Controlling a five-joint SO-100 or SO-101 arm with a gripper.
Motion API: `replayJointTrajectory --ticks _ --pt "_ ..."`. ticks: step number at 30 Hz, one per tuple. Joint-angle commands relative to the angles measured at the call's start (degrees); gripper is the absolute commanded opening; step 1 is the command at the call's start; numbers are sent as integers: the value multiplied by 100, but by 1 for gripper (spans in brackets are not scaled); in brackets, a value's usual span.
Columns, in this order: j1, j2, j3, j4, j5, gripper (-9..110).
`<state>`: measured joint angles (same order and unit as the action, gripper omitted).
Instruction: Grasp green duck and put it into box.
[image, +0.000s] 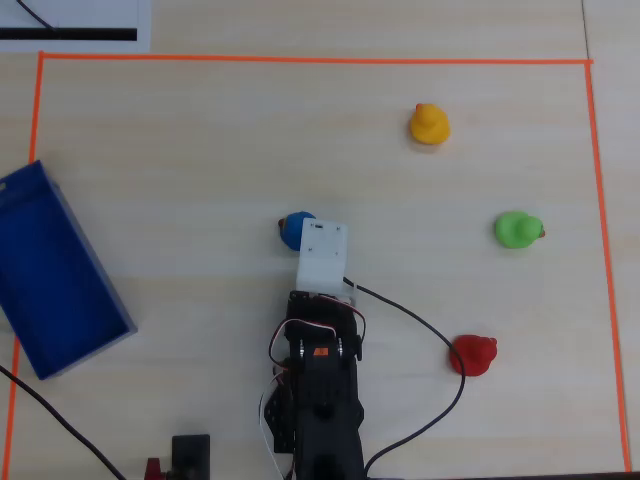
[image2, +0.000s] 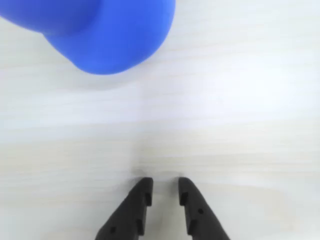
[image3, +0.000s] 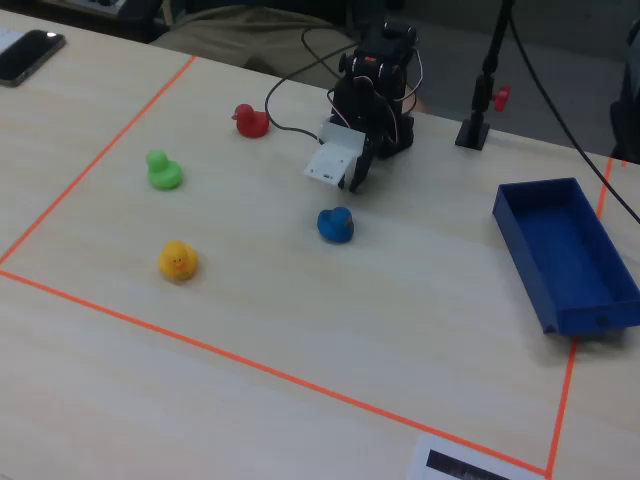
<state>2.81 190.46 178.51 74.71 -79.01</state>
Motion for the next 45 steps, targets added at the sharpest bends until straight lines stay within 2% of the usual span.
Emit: replayJointTrajectory --ticks 1,38,41,45 --pt "44 -70 -26 88 53 4" --pt "35 -70 -26 88 70 4" --pt "26 -70 -26 88 70 0" --pt "-70 -167 -35 -237 123 0"
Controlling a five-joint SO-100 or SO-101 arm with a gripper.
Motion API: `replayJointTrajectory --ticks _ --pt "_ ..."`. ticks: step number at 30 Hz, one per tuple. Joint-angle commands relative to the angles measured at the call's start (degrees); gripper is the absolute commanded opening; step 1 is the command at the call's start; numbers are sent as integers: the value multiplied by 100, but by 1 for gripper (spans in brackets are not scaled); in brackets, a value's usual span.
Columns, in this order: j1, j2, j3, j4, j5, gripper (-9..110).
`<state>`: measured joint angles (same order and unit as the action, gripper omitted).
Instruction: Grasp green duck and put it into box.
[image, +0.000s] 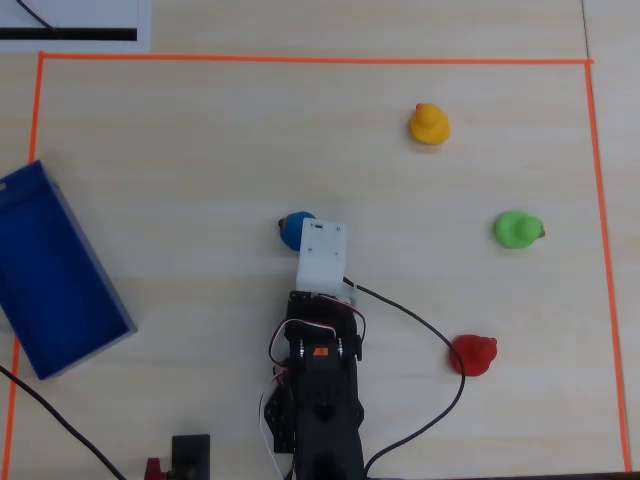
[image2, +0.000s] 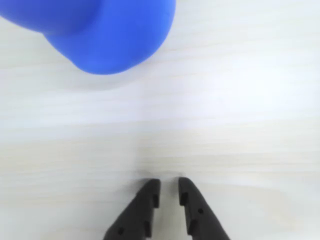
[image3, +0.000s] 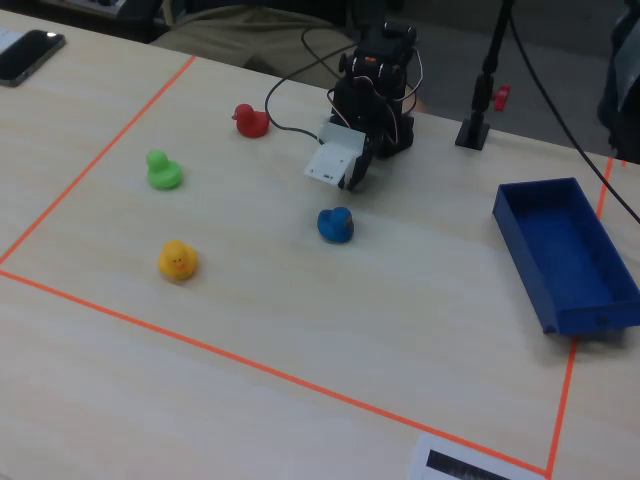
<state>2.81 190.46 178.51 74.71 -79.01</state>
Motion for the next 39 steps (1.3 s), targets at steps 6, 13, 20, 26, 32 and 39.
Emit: replayJointTrajectory --ticks 6,13,20,26,32,39 --pt "1626 -3322 -2716 -2224 554 12" --pt "3164 -5783 -6082 -2856 211 25" --pt "4298 -7646 -7471 -4298 -316 40" --pt "5098 -9105 -7163 -6407 -1336 41" --pt "5467 -10371 -6820 -8068 -1898 42" --pt "5678 -11347 -7128 -8657 -1969 42"
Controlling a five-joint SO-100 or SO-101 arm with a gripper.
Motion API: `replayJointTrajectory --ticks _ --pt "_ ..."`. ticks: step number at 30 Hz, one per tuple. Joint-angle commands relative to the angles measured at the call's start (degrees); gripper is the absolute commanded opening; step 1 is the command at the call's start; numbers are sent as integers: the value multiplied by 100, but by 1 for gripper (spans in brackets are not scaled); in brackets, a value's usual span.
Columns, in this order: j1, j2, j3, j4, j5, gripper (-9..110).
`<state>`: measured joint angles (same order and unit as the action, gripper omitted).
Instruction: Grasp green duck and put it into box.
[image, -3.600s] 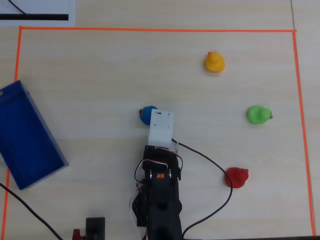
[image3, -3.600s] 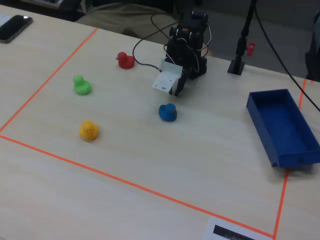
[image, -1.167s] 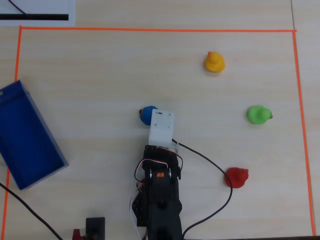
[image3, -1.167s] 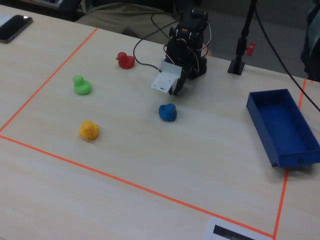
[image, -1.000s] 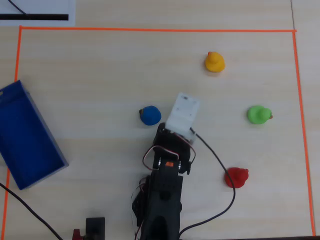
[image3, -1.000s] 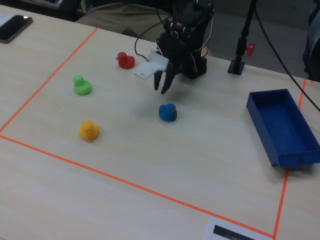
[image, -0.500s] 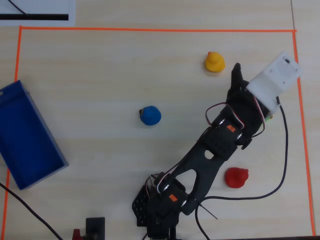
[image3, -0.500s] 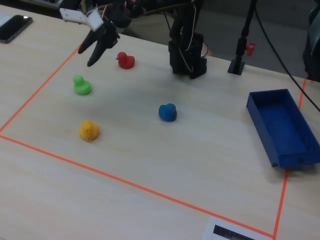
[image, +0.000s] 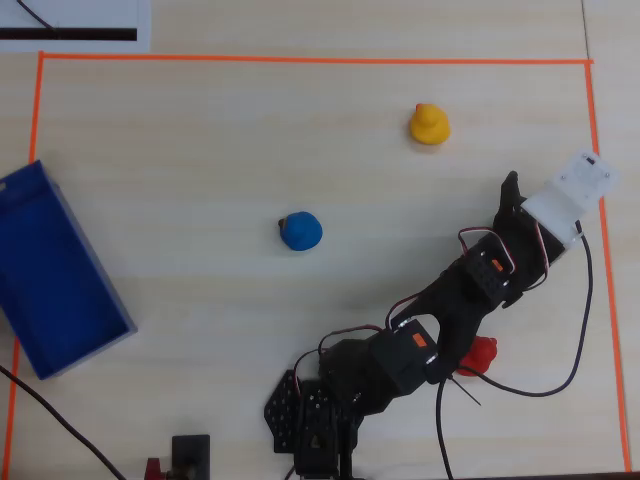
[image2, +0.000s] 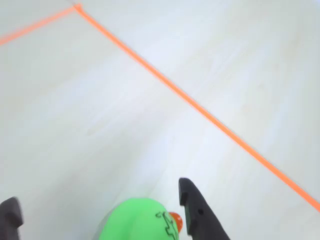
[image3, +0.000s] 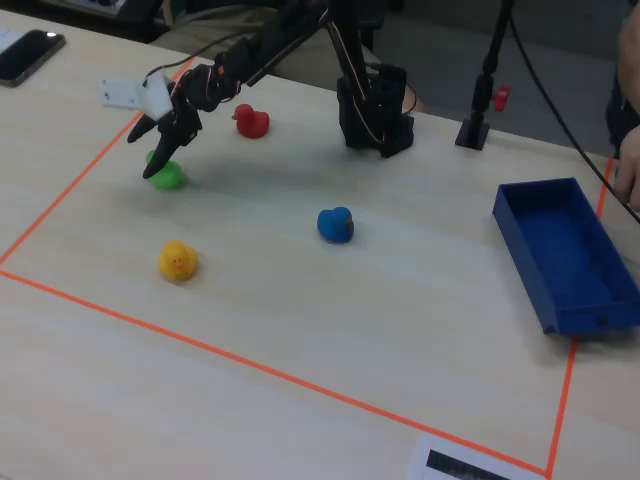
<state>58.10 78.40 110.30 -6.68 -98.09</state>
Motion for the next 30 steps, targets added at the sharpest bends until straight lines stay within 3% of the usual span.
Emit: replayJointTrajectory --ticks 1,19,20,21,22,30 --pt "185 -246 -352 -589 -79 42" --pt "483 -1389 -694 -606 -360 40" --pt "483 -1441 -668 -668 -308 32" --pt "466 -1477 -650 -782 -176 13" --pt "439 -1503 -642 -967 79 0" --pt "343 -519 -782 -360 853 0"
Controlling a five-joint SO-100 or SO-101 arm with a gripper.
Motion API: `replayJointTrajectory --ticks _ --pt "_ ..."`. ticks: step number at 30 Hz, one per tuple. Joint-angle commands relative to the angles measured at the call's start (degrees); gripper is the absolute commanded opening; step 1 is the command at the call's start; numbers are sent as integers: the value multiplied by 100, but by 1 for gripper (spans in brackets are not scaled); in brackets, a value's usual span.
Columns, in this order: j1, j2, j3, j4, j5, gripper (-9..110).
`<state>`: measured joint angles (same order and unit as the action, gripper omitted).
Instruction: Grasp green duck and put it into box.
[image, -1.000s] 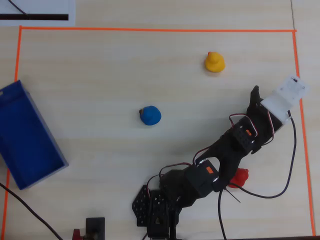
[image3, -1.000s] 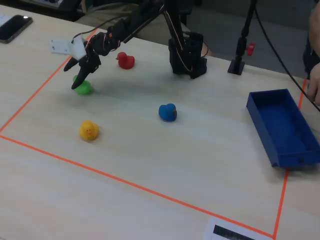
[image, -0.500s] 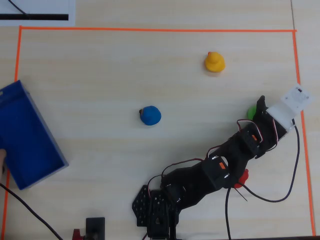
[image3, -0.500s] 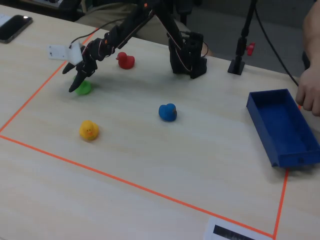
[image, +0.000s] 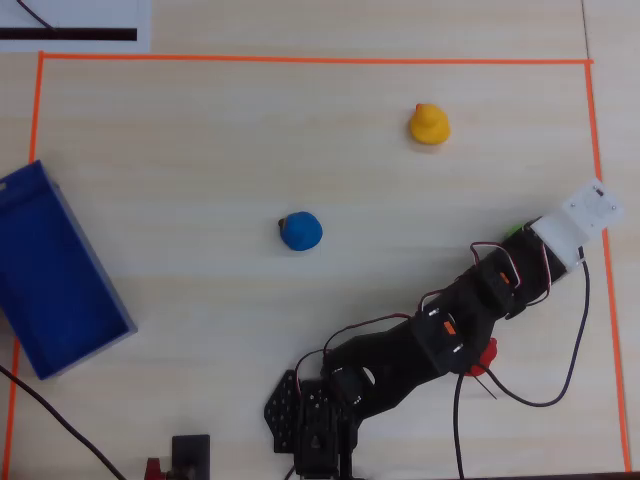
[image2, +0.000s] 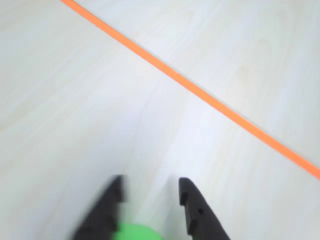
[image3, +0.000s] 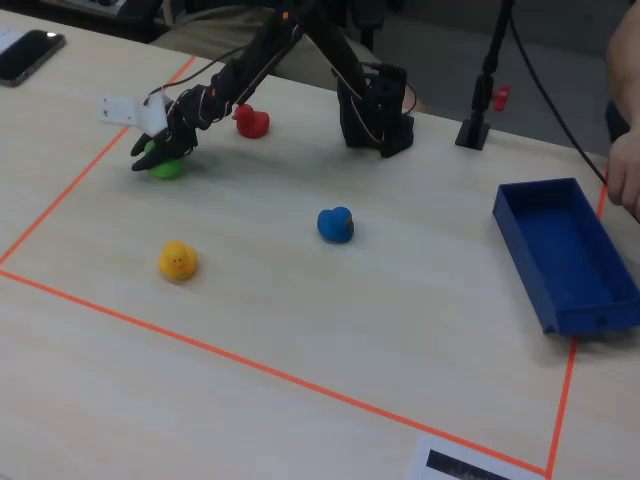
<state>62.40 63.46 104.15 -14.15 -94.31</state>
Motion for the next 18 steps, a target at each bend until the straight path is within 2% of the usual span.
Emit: replayJointTrajectory --ticks 1,6,11,14,18 --pt "-149 1274 -281 879 703 0" --pt "-949 2856 -1318 4509 2109 0" --pt "-2892 4210 -1652 7726 3305 0" --pt "-4491 4948 -1354 8956 4245 0" --pt "-6803 5449 -1195 9879 5713 0"
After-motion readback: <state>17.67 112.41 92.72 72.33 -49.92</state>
